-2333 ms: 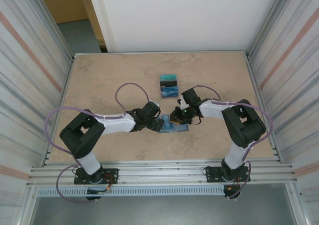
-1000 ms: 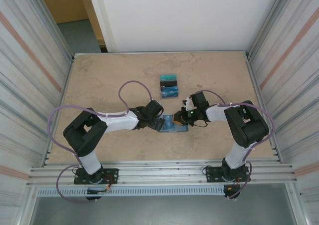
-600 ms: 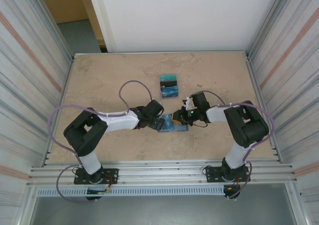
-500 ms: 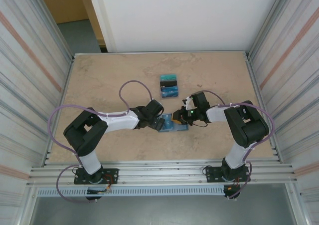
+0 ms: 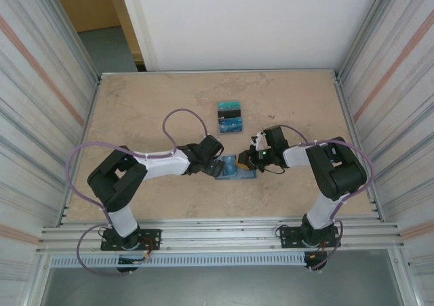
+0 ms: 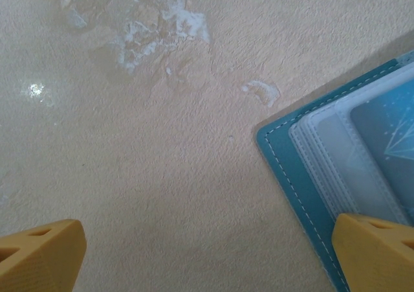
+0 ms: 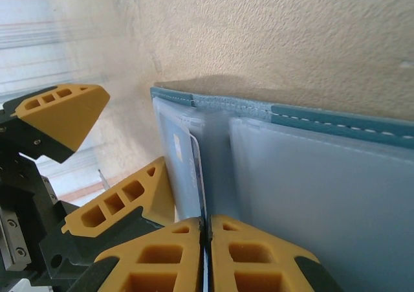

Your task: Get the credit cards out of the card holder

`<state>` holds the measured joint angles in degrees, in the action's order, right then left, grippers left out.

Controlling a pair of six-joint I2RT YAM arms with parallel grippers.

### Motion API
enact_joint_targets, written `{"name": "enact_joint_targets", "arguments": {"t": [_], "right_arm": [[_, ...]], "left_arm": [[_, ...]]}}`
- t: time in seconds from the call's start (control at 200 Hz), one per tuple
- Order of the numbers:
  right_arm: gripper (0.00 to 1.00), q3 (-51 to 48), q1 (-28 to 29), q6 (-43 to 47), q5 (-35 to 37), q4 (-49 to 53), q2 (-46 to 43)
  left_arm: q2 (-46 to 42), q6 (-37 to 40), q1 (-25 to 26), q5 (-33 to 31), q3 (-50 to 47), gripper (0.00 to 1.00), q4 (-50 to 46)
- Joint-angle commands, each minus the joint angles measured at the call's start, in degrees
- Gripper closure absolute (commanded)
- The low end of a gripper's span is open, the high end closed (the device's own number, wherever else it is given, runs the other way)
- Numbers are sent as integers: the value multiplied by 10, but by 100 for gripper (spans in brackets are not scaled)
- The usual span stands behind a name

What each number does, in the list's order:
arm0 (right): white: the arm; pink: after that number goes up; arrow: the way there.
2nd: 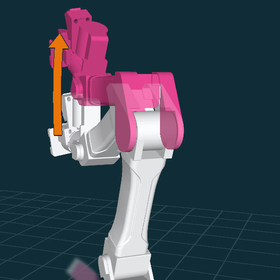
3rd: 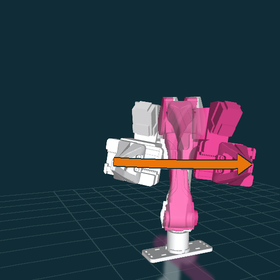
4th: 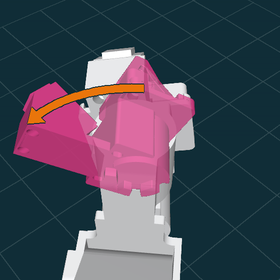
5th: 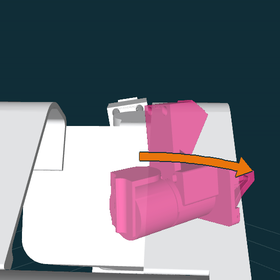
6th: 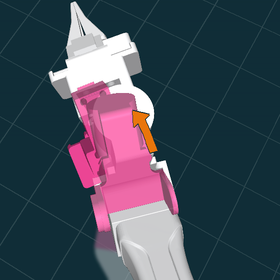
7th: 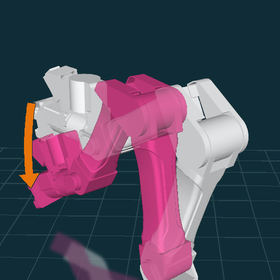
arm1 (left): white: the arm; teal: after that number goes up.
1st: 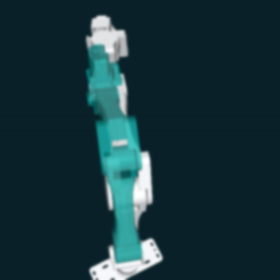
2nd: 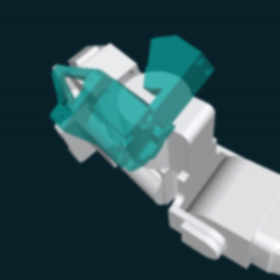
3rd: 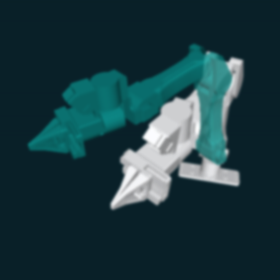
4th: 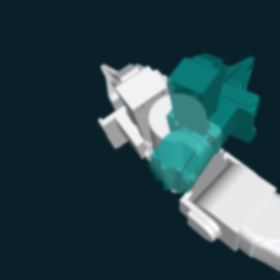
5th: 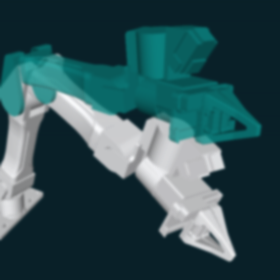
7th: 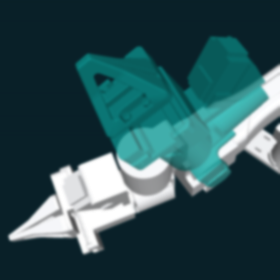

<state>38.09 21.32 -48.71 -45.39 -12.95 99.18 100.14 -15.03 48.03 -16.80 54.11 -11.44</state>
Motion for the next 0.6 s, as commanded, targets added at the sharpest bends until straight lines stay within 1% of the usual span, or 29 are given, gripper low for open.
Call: {"name": "enact_joint_targets", "arguments": {"t": [0.0,0.286,0.596], "right_arm": [[89,-8,-9,-2,-13,-3,-6],[88,-11,-20,7,-19,-4,8],[88,-11,-17,8,-23,-9,9]], "left_arm": [[25,3,2,-12,-2,1,-40],[18,7,1,-14,0,1,-40],[-33,8,2,-2,26,1,-36]]}}
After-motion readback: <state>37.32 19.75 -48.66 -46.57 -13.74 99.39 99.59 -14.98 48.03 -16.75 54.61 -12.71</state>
